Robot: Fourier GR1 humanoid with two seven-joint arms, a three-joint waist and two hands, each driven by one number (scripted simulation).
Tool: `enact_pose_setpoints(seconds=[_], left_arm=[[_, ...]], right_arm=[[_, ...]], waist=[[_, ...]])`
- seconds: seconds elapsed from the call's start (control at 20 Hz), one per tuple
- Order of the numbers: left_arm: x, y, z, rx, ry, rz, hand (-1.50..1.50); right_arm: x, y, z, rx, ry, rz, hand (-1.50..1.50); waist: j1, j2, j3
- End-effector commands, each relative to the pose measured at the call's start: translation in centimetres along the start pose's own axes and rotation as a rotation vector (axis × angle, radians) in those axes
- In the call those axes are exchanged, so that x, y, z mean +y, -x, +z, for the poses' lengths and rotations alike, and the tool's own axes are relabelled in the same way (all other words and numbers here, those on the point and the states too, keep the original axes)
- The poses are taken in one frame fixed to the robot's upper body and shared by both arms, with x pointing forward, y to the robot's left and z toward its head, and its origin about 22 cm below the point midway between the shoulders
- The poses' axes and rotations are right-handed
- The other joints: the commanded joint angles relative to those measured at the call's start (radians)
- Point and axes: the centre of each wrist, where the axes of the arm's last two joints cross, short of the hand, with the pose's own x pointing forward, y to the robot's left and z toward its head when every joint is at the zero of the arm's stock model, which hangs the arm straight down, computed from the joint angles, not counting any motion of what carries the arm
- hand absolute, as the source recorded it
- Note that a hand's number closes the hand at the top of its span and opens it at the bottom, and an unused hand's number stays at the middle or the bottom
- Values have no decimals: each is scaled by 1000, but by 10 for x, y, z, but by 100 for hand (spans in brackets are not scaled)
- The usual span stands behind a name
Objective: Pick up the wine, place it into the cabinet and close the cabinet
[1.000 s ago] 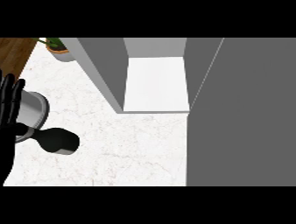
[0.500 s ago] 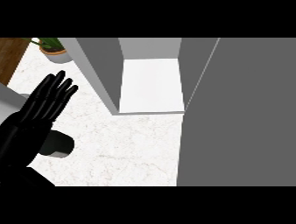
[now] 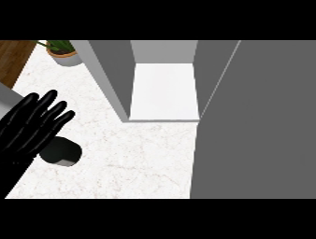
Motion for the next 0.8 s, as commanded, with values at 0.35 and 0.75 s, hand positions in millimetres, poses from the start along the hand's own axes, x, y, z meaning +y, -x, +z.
enact_pose_setpoints(seconds=[0.35, 0.75], left_arm=[[-22, -51, 14, 38, 24, 12, -150], [-39, -57, 27, 44, -37, 18, -150]], right_arm=[[16, -52, 24, -4, -15, -12, -150], [20, -55, 18, -14, 23, -41, -150]], waist=[[-1, 0, 0], [10, -4, -1]])
